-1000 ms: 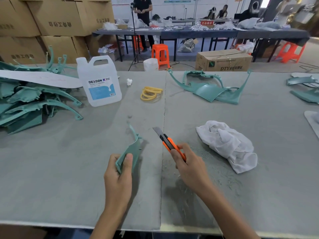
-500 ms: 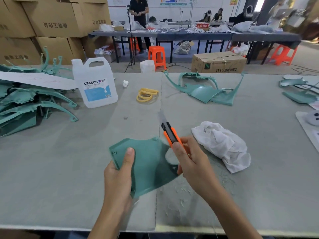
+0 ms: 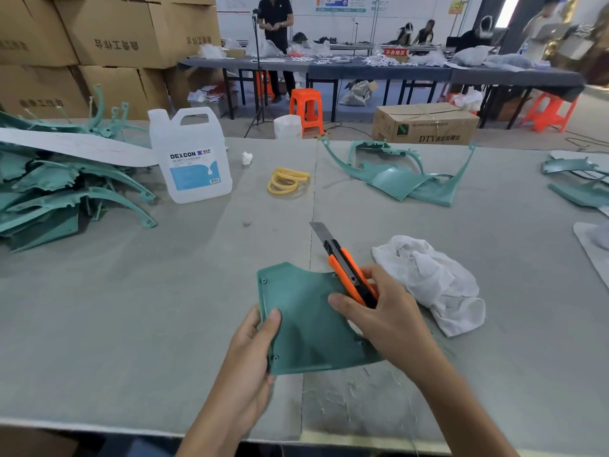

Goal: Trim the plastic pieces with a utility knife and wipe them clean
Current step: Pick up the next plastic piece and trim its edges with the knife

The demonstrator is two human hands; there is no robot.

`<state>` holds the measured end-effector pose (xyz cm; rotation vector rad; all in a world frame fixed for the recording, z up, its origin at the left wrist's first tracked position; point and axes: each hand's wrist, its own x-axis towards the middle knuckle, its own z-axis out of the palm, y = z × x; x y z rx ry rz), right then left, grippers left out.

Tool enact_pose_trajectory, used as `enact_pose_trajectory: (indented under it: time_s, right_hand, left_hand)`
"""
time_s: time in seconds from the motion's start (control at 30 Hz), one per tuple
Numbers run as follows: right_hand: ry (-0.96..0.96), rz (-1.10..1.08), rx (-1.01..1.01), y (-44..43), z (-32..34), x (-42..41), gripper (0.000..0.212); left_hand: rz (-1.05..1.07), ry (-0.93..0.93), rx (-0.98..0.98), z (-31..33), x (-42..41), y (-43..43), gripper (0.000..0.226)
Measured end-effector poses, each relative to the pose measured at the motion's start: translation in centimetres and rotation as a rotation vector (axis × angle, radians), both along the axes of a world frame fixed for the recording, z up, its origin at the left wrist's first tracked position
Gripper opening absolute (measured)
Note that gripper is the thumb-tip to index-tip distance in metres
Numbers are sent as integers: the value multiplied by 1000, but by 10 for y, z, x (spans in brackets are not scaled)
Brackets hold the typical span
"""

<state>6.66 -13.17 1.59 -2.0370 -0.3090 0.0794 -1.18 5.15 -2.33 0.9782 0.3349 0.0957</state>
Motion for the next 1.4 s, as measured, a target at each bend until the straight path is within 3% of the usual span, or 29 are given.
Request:
enact_pose_trajectory:
  time_s: [0.1, 0.27, 0.4, 0.57, 0.8, 0.97, 1.1, 1.2, 1.4]
  right_hand:
    - [18, 12, -63, -5, 2, 2, 26]
    - [-232, -35, -427, -8, 30, 5, 32]
    - [-445, 111, -766, 14, 43, -4, 36]
    - [-553, 223, -947, 43, 38, -5, 31]
    - [-670, 227, -1049, 58, 36, -3, 13]
    - [-636, 105, -1232, 33, 61, 31, 15]
    - [-694, 83, -1091, 29, 70, 28, 25]
    - [-701, 231, -987, 48, 62, 9, 24]
    - [-609, 136, -1130, 38, 69, 30, 21]
  left_hand:
    - [14, 0, 72, -5, 2, 0, 21]
    - [89, 44, 250, -17, 5, -7, 25]
    - [144, 81, 362, -30, 8, -17, 24]
    - [146, 63, 387, -37, 9, -18, 31]
    - [143, 17, 462, -36, 7, -17, 28]
    - [178, 13, 486, -37, 3, -17, 24]
    - [179, 16, 525, -36, 6, -16, 23]
    - [178, 16, 550, -37, 6, -17, 24]
    - [179, 15, 490, -37, 2, -17, 25]
